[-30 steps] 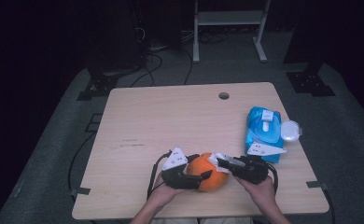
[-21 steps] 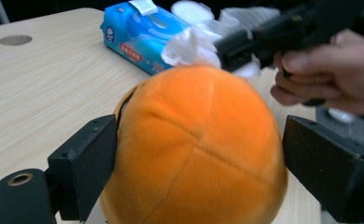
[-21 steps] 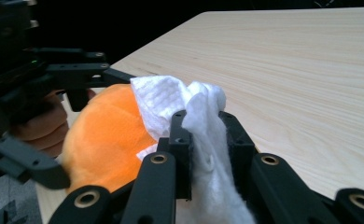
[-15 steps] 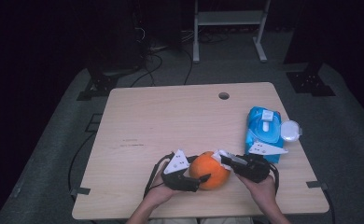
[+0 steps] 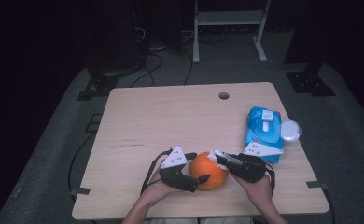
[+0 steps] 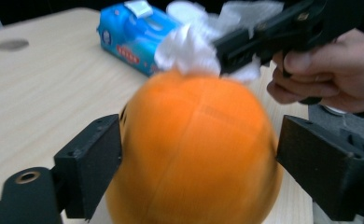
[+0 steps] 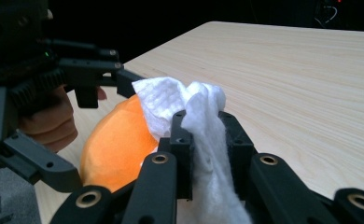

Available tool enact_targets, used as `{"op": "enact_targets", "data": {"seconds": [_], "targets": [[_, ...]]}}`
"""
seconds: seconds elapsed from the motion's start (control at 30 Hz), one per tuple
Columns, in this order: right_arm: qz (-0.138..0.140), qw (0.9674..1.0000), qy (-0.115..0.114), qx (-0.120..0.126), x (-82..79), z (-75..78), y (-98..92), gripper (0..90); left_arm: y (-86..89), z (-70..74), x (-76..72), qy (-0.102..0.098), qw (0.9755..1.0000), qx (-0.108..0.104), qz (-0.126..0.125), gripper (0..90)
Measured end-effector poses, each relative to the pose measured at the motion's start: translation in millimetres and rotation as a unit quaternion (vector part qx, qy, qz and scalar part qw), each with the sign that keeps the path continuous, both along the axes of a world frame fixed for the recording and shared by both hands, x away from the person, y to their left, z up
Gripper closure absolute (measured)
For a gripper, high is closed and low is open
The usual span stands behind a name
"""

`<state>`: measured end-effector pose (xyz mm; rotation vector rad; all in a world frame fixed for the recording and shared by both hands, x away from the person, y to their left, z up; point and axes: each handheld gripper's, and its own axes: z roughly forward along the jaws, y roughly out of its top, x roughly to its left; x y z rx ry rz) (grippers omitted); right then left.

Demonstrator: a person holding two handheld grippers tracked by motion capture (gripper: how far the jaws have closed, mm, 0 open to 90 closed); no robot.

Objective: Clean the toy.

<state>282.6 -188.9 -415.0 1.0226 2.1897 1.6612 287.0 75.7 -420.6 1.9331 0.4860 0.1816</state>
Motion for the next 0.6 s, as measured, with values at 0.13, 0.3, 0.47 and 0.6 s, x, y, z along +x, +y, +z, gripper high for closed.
{"op": "enact_targets", "data": {"seconds": [0.13,0.3,0.47,0.6], "targets": [[-0.004,0.9999,0.013,0.011,4.1,-2.5,-4.5,77.1,-4.1,-13.1,1.6,0.001,1.0,0.002,-0.005,17.0],[0.002,0.9999,-0.006,0.009,-4.2,11.4,-2.1,77.5,-1.6,-3.6,-1.8,-0.01,0.9998,0.002,0.015,32.0],[0.021,0.9993,-0.031,0.004,-12.3,21.0,6.7,77.4,0.0,4.2,-5.4,-0.011,0.9998,0.001,0.018,32.1],[0.017,0.9998,-0.008,0.003,-1.9,5.3,3.0,76.8,0.4,-1.3,-1.5,0.008,0.9999,0.0,0.009,19.4]]}}
